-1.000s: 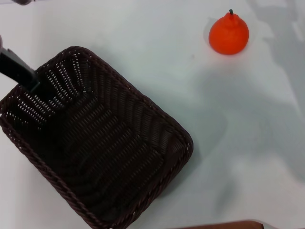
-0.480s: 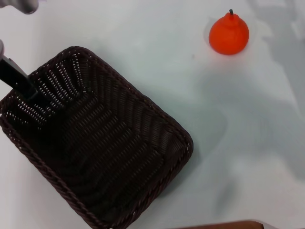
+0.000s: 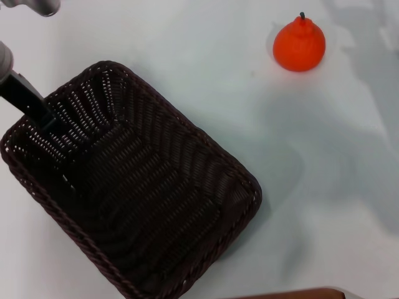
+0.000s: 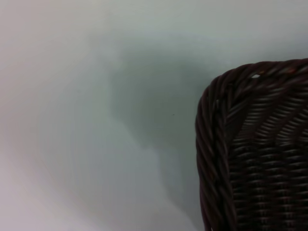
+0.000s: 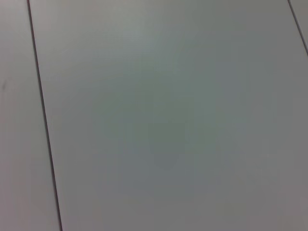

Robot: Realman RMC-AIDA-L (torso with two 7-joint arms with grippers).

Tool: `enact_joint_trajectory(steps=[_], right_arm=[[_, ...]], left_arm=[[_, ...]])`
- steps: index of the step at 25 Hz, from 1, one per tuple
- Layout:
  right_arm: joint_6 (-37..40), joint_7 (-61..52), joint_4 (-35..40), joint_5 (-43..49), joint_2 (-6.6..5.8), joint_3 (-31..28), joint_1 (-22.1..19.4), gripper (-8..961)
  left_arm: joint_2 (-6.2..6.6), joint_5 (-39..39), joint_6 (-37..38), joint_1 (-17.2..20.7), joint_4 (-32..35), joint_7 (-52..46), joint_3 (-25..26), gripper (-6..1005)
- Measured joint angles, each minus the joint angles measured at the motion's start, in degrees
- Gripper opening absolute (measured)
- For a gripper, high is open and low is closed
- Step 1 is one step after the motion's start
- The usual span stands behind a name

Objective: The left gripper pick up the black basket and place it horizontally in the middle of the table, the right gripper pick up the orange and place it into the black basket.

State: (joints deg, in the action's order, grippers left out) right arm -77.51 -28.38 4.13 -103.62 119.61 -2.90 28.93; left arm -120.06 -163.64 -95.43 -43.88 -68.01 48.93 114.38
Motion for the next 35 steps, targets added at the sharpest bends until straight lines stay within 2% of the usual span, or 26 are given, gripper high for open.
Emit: enact_joint_trajectory(steps=[3, 6, 7, 11, 20, 29, 32, 35], right_arm=[[-0.02, -0.04, 0.00, 0.00, 0.01, -0.02, -0.07, 930], [-0.30, -0.30, 0.00, 0.00, 0.01, -0.06, -0.08, 930], [-0.32, -0.33, 0.00, 0.00, 0.01, -0.07, -0.04, 930], [0.10, -0.22, 0.00, 0.00, 0.01, -0.09, 0.46, 929], [0.08, -0.41, 0.37, -0.09, -0.05, -0.09, 1.76, 929], [0.53, -0.26, 0.70, -0.10, -0.08, -0.18, 2.71, 928], [0.68, -0.05, 0.71, -0.10, -0.08, -0.18, 2.87, 928], [0.98, -0.03, 0.72, -0.09, -0.08, -0.18, 2.94, 927]], left_arm=[[0.01, 0.01, 0.12, -0.52, 0.56, -0.94, 0.96, 221], [0.56, 0.03, -0.55, -1.59, 1.40, -3.26, 3.32, 210], [1.32, 0.05, -1.17, -2.36, 2.04, -5.66, 5.20, 206], [2.29, 0.24, -1.35, -3.23, 2.33, -9.50, 9.08, 203], [5.94, 0.51, -3.06, -4.96, 5.86, -23.56, 17.53, 169], [8.14, 0.37, -5.48, -2.57, 5.65, -29.78, 20.93, 157], [8.48, 0.83, -6.27, -1.51, 5.87, -29.94, 22.93, 152], [8.19, 0.88, -6.72, -0.40, 5.78, -30.16, 23.17, 153]])
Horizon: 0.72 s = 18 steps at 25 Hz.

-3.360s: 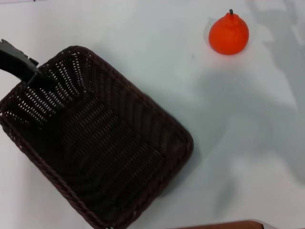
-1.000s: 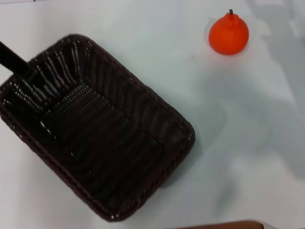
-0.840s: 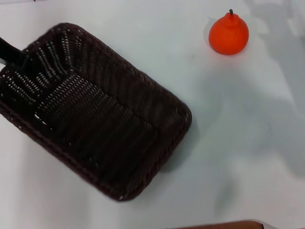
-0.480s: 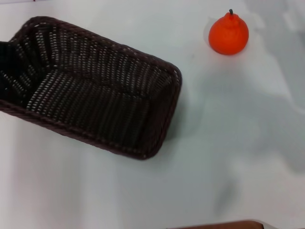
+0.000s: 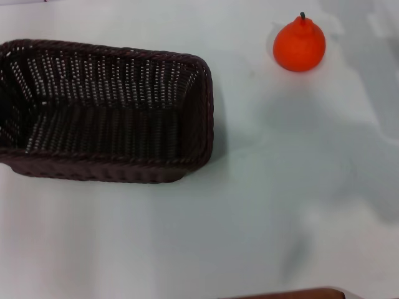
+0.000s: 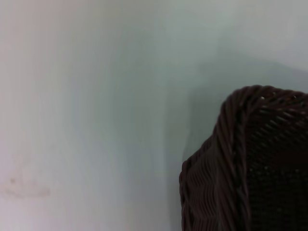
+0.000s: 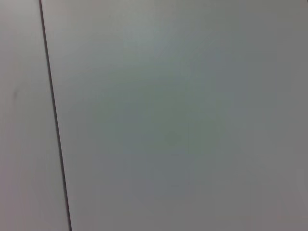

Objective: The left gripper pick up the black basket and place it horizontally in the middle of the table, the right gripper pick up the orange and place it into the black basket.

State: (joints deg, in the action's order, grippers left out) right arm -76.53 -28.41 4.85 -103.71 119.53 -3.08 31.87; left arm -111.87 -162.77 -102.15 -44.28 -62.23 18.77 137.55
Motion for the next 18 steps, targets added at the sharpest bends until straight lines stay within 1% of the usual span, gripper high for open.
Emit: enact_joint_trajectory(steps=[5, 8, 11, 14, 18], right_arm=[[0.26, 0.03, 0.10, 0.00, -0.07, 0.00, 0.03, 927], [0.35, 0.03, 0.15, 0.00, -0.09, 0.00, 0.02, 927], [0.35, 0.03, 0.47, 0.00, -0.09, 0.00, -0.13, 926], [0.35, 0.03, 0.76, 0.00, -0.04, 0.00, -0.34, 926], [0.35, 0.03, 0.78, 0.01, -0.01, 0.01, -0.60, 926]], left_arm=[[-1.44, 0.35, 0.07, 1.71, -1.44, -0.51, -0.04, 145], [-2.47, 0.46, 0.06, 2.29, -3.33, -1.03, 0.05, 138], [-3.54, 0.84, -0.07, 2.76, -5.31, -1.63, 0.09, 151], [-3.88, 1.48, -0.28, 2.90, -5.22, -1.96, 0.03, 165], [-3.90, 2.91, -1.04, 3.34, -4.06, -1.87, 0.20, 183]])
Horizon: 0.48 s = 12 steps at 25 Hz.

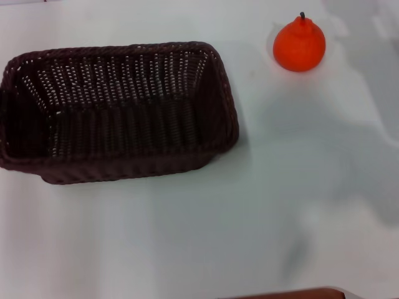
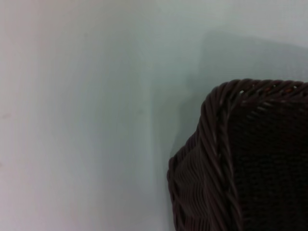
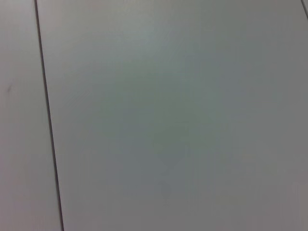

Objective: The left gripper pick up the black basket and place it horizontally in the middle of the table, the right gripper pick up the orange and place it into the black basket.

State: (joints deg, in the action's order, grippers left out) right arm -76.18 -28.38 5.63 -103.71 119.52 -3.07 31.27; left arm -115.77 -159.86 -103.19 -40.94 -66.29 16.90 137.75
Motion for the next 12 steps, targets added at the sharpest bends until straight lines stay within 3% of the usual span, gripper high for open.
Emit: enact_joint_trajectory(steps=[9, 12], right_arm=[[-0.01, 0.00, -0.01, 0.09, 0.02, 0.31, 0.04, 925], [-0.06, -0.07, 0.03, 0.09, 0.02, 0.34, 0.02, 925]], left_arm=[[-0.51, 3.71, 1.46, 1.43, -1.25, 0.76, 0.01, 223], [-0.55, 3.75, 1.58, 1.43, -1.12, 0.95, -0.18, 356]])
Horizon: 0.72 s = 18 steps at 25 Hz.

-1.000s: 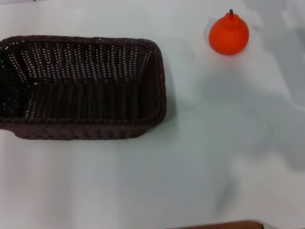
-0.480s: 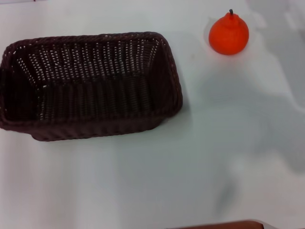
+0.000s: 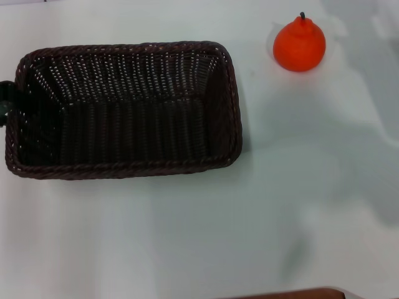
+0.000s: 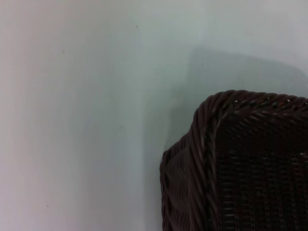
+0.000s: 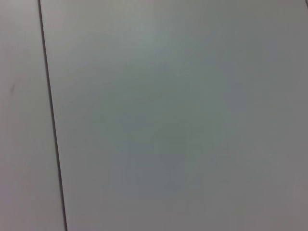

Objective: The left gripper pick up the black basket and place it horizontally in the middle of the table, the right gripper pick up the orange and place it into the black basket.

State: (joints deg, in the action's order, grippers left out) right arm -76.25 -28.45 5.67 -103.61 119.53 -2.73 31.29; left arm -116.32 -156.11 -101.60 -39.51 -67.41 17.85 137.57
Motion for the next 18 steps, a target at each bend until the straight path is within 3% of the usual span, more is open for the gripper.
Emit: enact_joint_trajectory(steps=[9, 13, 18], right_arm=[[-1.17, -0.43, 0.32, -0.03, 0.00, -0.30, -0.56, 924], [-2.00, -2.71, 1.34, 0.07, -0.03, 0.15, -1.14, 924], [-1.04, -16.48, 11.10, 4.36, -0.08, 7.67, -2.98, 923]], left_arm=[[1.08, 0.06, -1.33, -0.14, -0.41, 1.21, -0.05, 714], [1.44, 0.61, -2.44, 0.54, -7.02, 2.24, 0.28, 896], [1.58, 6.94, 1.00, 2.97, -14.87, 6.70, 4.49, 909]])
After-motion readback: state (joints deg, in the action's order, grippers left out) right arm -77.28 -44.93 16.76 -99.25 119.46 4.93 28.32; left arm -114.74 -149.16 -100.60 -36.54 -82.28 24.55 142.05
